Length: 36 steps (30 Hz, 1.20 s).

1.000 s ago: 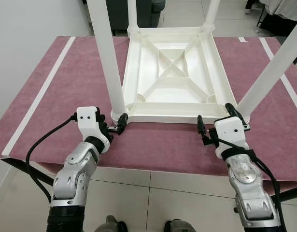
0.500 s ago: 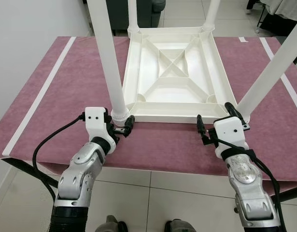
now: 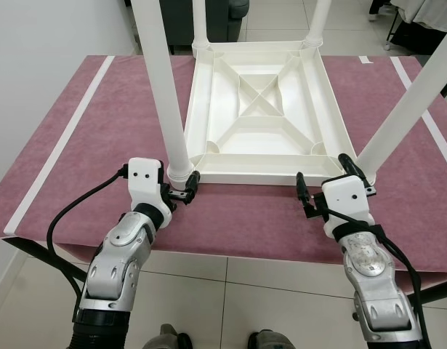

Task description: Building children table

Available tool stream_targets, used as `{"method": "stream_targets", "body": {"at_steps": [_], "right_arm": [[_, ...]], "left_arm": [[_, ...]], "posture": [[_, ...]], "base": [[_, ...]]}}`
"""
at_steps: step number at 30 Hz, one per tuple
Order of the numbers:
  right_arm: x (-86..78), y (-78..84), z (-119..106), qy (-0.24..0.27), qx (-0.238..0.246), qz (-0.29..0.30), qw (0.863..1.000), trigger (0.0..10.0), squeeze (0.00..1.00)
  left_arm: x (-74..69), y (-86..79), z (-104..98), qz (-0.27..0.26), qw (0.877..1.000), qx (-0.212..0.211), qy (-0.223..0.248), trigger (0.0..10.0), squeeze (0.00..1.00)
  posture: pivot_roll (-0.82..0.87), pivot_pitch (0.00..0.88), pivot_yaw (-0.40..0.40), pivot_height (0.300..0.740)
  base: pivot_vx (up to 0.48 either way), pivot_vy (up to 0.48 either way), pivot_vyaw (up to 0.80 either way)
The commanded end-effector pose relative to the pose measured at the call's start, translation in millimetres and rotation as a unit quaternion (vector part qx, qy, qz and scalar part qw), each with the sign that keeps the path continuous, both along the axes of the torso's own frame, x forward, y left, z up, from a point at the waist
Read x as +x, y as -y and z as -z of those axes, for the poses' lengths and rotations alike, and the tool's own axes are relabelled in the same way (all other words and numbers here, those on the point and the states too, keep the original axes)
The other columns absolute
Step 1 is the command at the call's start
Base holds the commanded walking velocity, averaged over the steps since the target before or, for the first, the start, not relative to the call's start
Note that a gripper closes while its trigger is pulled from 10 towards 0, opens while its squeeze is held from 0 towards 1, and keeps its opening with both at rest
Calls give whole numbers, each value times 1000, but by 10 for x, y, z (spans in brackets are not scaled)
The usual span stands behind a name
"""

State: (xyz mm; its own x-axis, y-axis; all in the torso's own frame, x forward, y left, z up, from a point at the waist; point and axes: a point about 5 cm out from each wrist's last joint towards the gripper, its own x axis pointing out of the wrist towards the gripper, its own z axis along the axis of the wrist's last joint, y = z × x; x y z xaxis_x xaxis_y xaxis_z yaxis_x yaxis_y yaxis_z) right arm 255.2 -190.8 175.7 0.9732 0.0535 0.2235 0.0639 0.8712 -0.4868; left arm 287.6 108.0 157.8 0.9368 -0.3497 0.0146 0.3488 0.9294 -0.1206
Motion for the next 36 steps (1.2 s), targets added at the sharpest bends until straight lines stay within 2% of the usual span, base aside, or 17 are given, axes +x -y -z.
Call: {"method": "stream_targets", "body": {"at_steps": [1, 6, 14, 16, 18, 20, 21, 22, 23, 24, 27, 30, 32, 36], "right_arm": [[-2, -10, 42, -5, 3, 1, 1000, 10000, 0], [-1, -11, 47, -6, 4, 2, 1000, 10000, 0], [-13, 39, 88, -14, 33, 19, 999, 10000, 0], [-15, 68, 100, -18, 67, 31, 997, 10000, 0], [-23, 158, 107, -19, 147, 64, 987, 10000, 0], [-58, 249, 113, -15, 208, 95, 973, 10000, 0], [-67, 265, 113, -14, 218, 101, 971, 10000, 0], [-111, 292, 109, -9, 217, 108, 970, 10000, 0], [-111, 292, 109, -9, 217, 108, 970, 10000, 0], [-202, 319, 91, 1, 208, 112, 972, 10000, 0], [-221, 335, 72, 9, 207, 113, 972, 10000, 0], [-210, 346, 56, 15, 208, 113, 971, 10000, 0], [-95, 372, -22, 28, 231, 114, 966, 10000, 0], [18, 421, -80, 35, 266, 118, 956, 10000, 0]], "left_arm": [[21, -26, 20, -16, 1000, 24, 7, 10000, 0], [25, -25, 20, -17, 999, 30, 11, 10000, 0], [20, -24, 38, -16, 999, 35, 12, 10000, 0], [16, -24, 46, -16, 999, 35, 13, 10000, 0], [-9, -48, 58, -12, 997, 64, 30, 10000, 0], [-76, -75, 76, 5, 987, 143, 74, 10000, 0], [-94, -77, 82, 10, 983, 163, 85, 10000, 0], [-155, -129, 94, 11, 982, 167, 86, 10000, 0], [-155, -129, 94, 11, 982, 167, 86, 10000, 0], [-292, -250, 118, 8, 981, 174, 82, 10000, 0], [-364, -296, 135, 13, 978, 188, 85, 10000, 0], [-400, -309, 148, 20, 975, 201, 89, 10000, 0], [-354, -306, 157, 17, 974, 205, 93, 10000, 0], [-303, -284, 144, 12, 974, 204, 100, 10000, 0]], "posture": [[-112, 92, 113, 740], [-112, 92, 113, 740], [-114, 96, 114, 740], [-114, 96, 114, 740], [-114, 95, 114, 740], [-115, 94, 114, 740], [-115, 94, 114, 740], [-117, 92, 113, 740], [-117, 92, 113, 740], [-119, 92, 113, 740], [-118, 91, 115, 740], [-118, 91, 115, 740], [-115, 86, 115, 740], [-110, 82, 116, 740]], "base": [[0, 0, 0], [0, 0, 0], [0, 0, 0], [0, 0, 0], [0, 0, 0], [0, 0, 0], [0, 0, 0], [0, 0, 0], [0, 0, 0], [0, 0, 0], [0, 0, 0], [0, 0, 0], [0, 0, 0], [0, 0, 0]]}}
